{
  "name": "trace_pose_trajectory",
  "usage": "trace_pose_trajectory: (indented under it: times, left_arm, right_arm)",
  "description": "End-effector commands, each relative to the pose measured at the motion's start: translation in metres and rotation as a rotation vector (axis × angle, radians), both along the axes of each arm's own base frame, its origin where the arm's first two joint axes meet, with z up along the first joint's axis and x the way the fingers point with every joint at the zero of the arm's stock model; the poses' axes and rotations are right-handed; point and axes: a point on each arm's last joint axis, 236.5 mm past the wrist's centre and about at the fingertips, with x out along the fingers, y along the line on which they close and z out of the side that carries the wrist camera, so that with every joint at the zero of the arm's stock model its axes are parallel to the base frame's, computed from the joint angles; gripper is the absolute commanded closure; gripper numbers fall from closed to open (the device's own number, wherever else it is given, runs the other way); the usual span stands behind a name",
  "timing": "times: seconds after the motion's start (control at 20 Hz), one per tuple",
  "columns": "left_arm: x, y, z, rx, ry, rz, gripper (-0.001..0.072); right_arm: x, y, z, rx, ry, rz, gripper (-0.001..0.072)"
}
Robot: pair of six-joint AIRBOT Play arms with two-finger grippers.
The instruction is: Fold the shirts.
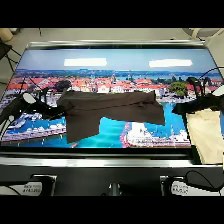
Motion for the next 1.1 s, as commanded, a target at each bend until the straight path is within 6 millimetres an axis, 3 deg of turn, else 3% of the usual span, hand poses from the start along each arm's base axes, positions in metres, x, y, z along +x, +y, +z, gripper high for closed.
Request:
trace_pose_trajectory:
  times: [0.0, 0.2, 0.25, 0.35, 0.4, 0.45, 0.5, 0.6, 0.75, 1.0, 1.05]
  left_arm:
    - [0.021, -0.002, -0.008, -0.018, -0.082, 0.037, 0.0229]
    - [0.026, -0.011, -0.018, -0.031, -0.089, 0.037, 0.0238]
    - [0.025, -0.014, -0.021, -0.036, -0.081, 0.034, 0.0281]
    - [0.023, -0.019, -0.026, -0.037, -0.067, 0.023, 0.0484]
    - [0.023, -0.019, -0.026, -0.036, -0.066, 0.020, 0.0630]
    - [0.023, -0.020, -0.024, -0.036, -0.069, 0.014, 0.0687]
    - [0.022, -0.020, -0.022, -0.037, -0.069, 0.000, 0.0686]
    - [0.024, -0.021, -0.014, -0.038, -0.083, -0.032, 0.0687]
    - [0.027, -0.024, -0.003, -0.041, -0.101, -0.043, 0.0687]
    - [0.028, -0.028, 0.010, -0.041, -0.129, -0.055, 0.0687]
    - [0.029, -0.028, 0.014, -0.039, -0.142, -0.060, 0.0687]
  right_arm:
    - [-0.009, 0.004, -0.003, 0.022, 0.027, 0.022, 0.0301]
    - [-0.009, 0.004, -0.004, 0.022, 0.030, 0.025, 0.0297]
    - [-0.012, 0.004, -0.006, 0.018, 0.041, 0.030, 0.0287]
    - [-0.019, 0.004, -0.013, 0.021, 0.072, 0.037, 0.0279]
    - [-0.025, 0.007, -0.018, 0.031, 0.094, 0.039, 0.0271]
    - [-0.033, 0.010, -0.025, 0.040, 0.117, 0.039, 0.0214]
    - [-0.042, 0.014, -0.034, 0.053, 0.147, 0.039, 0.0180]
    - [-0.056, 0.022, -0.049, 0.086, 0.194, 0.031, 0.0177]
    - [-0.064, 0.034, -0.069, 0.146, 0.235, 0.004, 0.0176]
    - [-0.028, 0.048, -0.082, 0.253, 0.156, -0.120, 0.0189]
    - [-0.020, 0.047, -0.083, 0.261, 0.133, -0.145, 0.0224]
